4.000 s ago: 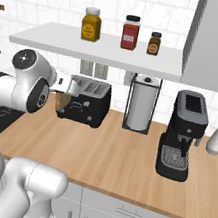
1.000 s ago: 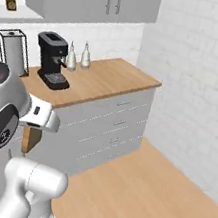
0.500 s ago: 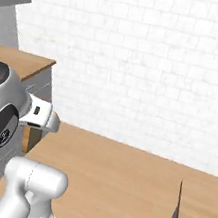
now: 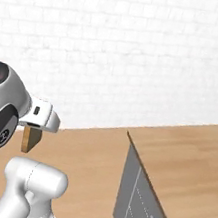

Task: Start the toaster. Once the lever pops up, take the bread to the plate on the dining counter.

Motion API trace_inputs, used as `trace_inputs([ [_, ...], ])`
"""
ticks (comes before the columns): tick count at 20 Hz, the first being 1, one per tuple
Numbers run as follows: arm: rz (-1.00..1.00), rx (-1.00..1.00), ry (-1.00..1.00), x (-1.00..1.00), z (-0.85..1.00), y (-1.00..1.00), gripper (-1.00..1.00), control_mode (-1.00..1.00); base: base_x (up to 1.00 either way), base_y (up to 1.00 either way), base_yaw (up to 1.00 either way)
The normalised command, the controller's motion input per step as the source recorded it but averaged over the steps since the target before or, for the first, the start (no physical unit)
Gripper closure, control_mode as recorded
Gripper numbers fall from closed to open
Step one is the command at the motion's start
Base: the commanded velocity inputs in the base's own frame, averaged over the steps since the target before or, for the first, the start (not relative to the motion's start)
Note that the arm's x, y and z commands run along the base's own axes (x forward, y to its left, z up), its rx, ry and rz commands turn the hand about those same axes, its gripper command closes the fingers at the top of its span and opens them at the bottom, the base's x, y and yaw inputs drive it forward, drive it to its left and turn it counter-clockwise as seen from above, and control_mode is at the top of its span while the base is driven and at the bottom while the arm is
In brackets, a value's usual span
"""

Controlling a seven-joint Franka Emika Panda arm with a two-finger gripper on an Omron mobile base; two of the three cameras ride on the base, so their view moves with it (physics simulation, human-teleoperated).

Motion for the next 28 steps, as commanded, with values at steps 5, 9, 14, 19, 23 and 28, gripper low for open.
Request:
trace_inputs([
  [5, 0.0, 0.0, 0.0, 0.0, 0.0, 0.0, 1.0, 1.0, 0.0, 0.55, -0.82],
  [9, 0.0, 0.0, 0.0, 0.0, 0.0, 0.0, 1.0, 1.0, -0.01, 0.59, -0.79],
  [14, 0.0, 0.0, 0.0, 0.0, 0.0, 0.0, 1.0, 1.0, -0.15, 0.5, -0.74],
  [19, 0.0, 0.0, 0.0, 0.0, 0.0, 0.0, 1.0, 1.0, -0.1, 0.44, -0.68],
  [23, 0.0, 0.0, 0.0, 0.0, 0.0, 0.0, 1.0, 1.0, -0.02, 0.5, -0.58],
  [28, 0.0, 0.0, 0.0, 0.0, 0.0, 0.0, 1.0, 1.0, 0.0, 0.82, -0.27],
])
